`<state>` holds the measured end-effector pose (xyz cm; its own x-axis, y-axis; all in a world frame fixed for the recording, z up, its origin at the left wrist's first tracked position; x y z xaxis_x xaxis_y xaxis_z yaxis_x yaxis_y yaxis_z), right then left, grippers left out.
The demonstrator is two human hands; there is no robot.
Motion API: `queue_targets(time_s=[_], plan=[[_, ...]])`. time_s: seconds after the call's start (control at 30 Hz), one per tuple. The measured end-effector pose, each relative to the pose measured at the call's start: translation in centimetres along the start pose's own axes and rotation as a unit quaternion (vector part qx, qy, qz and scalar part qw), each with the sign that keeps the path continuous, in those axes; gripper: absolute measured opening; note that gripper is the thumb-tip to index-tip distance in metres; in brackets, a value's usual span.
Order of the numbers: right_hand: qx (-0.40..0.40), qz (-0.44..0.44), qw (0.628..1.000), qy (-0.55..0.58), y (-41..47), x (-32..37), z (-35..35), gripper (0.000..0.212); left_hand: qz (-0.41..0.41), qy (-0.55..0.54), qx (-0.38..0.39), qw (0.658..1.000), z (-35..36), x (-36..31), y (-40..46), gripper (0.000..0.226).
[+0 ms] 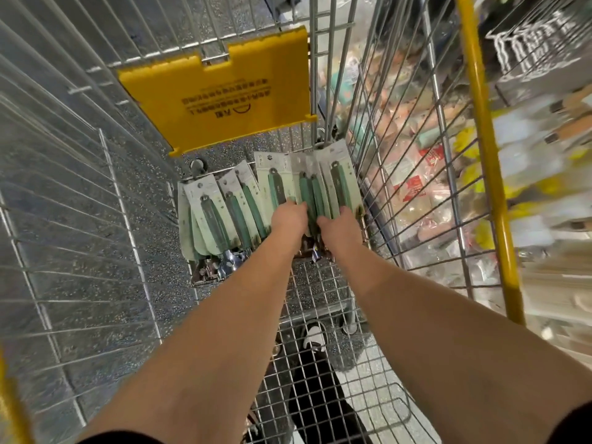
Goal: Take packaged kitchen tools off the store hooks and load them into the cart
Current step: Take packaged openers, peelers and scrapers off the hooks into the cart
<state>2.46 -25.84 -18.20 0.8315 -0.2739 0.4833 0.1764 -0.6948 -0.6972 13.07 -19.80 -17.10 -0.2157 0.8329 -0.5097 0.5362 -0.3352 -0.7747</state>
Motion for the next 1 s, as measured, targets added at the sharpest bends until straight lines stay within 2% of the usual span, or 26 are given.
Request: queue_targets(time_s=[0.13,0.2,0.27,0.33,0.43,0.53,0.67,0.77,0.8,0.9,1.0], plan=[[0.009,0.016,0.998,0.067,-2.7,-0.2,-0.7,0.045,-0.025,-0.079,-0.006,0.997,-1.1,0.3,-2.9,0.040],[0.021,0.001,0.995,0.093,-5.0,0.3,-1.4,0.035,-0.035,-0.131,-0.009,0.991,-2.1,0.5,-5.2,0.039],[0.042,-0.025,0.992,0.113,-7.5,0.5,-1.9,0.033,-0.043,-0.183,-0.007,0.982,-3.2,1.2,-7.2,0.037],[0.061,-0.055,0.989,0.125,-10.3,0.7,-2.4,0.043,-0.045,-0.230,0.000,0.972,-4.7,1.7,-9.7,0.034],[0.074,-0.055,0.987,0.129,-14.6,0.1,-3.3,0.068,-0.049,-0.291,0.038,0.955,-6.7,2.3,-14.5,0.041],[0.097,-0.061,0.979,0.168,-19.2,-0.7,-4.3,0.076,-0.052,-0.275,0.051,0.959,-8.6,3.3,-19.1,0.053],[0.111,-0.073,0.971,0.197,-25.7,-1.1,-5.4,0.077,-0.016,-0.304,0.116,0.946,-11.1,4.0,-26.2,0.048],[0.127,-0.064,0.958,0.251,-30.2,-1.3,-6.0,0.074,-0.001,-0.299,0.198,0.934,-12.2,4.8,-30.9,0.022],[0.132,-0.064,0.952,0.268,-31.4,-1.6,-6.2,0.080,0.008,-0.296,0.209,0.932,-12.8,4.8,-32.5,0.017],[0.126,-0.104,0.949,0.271,-35.5,-2.2,-7.4,0.084,0.031,-0.302,0.217,0.928,-13.9,5.3,-36.0,0.035],[0.086,-0.122,0.945,0.291,-39.3,-3.0,-9.1,0.076,0.079,-0.277,0.227,0.930,-13.8,5.3,-39.3,0.035]])
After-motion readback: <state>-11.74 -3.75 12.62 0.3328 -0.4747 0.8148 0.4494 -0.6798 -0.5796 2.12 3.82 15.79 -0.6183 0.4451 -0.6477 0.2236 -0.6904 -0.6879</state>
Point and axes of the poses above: each hand's wrist, its own y-axis towards the middle knuckle, its own z-axis out of the palm, x = y × z, the point moved 5 cm from there along y, towards the middle knuckle, and after that the axes turned 1 degree about z, right-handed, at the moved point
